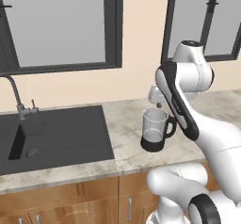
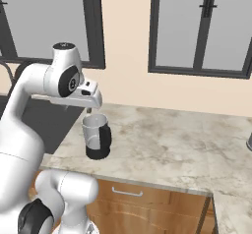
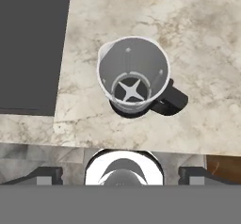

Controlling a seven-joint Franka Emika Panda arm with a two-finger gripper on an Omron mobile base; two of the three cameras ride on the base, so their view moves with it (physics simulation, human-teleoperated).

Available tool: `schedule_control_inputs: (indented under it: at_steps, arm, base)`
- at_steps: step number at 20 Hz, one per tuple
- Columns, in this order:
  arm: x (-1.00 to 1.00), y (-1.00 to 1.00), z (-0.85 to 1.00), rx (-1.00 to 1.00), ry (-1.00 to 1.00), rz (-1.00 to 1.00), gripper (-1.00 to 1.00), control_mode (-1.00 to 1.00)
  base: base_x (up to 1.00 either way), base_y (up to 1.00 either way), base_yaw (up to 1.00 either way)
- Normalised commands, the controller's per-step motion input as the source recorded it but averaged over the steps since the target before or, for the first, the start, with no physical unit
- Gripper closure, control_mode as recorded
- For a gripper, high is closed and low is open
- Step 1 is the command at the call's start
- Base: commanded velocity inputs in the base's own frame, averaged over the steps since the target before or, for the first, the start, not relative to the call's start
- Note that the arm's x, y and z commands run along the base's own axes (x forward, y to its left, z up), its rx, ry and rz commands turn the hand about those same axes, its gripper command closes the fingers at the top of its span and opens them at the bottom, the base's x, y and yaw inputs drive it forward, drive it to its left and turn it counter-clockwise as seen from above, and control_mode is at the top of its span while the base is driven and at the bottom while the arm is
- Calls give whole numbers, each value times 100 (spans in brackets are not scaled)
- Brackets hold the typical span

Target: Turn on the sink faucet and place the jug under the water for a few seconds to fill it up.

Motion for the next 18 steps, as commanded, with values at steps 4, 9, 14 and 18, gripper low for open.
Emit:
schedule_control_inputs:
  at_steps: [4,9,14,18]
  arm:
    - [-21,0,-8,0,0,0,-100,-100]
    - [-2,0,-3,0,0,0,-100,-100]
    - [0,0,0,0,0,0,-100,-100]
    - [0,0,-1,0,0,0,-100,-100]
  base:
    - [0,0,0]
    - [0,0,0]
    - [0,0,0]
    - [0,0,0]
